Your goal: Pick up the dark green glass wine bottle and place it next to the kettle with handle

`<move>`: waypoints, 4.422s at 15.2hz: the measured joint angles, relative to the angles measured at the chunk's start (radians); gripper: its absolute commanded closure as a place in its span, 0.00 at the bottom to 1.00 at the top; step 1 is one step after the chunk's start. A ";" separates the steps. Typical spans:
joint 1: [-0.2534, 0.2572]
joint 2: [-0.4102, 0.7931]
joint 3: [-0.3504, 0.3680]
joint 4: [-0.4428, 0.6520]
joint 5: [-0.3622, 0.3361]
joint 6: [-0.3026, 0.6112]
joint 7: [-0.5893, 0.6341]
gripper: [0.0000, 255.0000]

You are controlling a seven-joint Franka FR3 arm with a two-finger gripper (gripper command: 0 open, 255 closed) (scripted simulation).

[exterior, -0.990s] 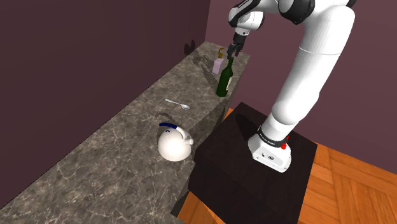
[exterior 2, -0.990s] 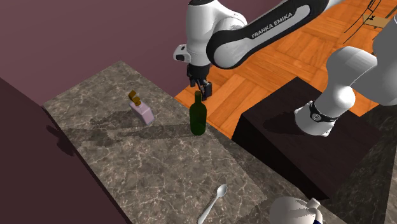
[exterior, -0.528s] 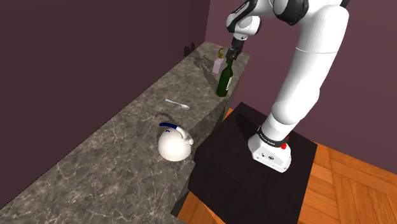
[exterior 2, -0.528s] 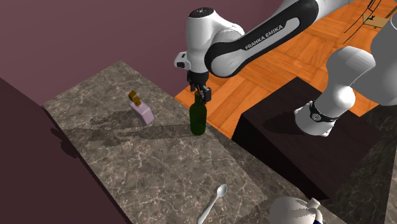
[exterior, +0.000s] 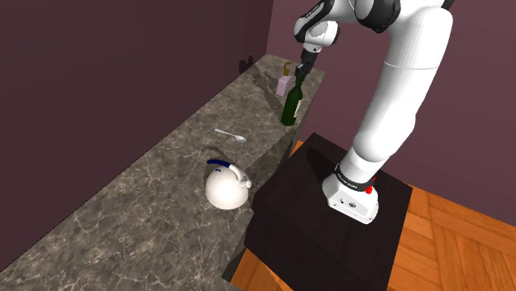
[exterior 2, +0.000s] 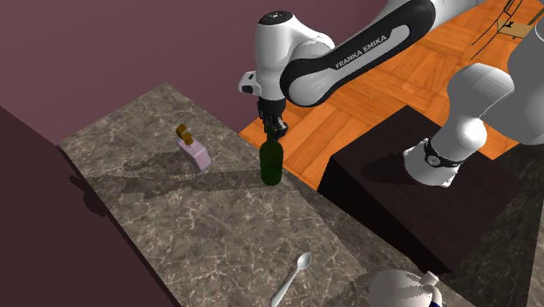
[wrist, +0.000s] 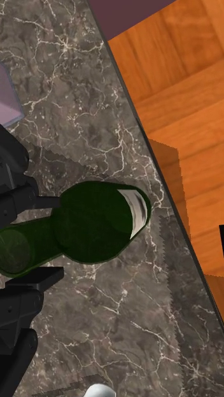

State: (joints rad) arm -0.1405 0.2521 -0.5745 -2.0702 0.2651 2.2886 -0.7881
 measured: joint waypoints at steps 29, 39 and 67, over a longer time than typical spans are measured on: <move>0.029 -0.147 -0.032 0.130 -0.127 -0.244 0.097 1.00; 0.031 -0.181 -0.035 0.228 -0.154 -0.368 0.119 1.00; 0.008 -0.133 -0.047 0.660 -0.132 -0.762 0.131 1.00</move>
State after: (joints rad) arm -0.1322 0.1187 -0.6216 -1.4101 0.1327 1.5263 -0.6572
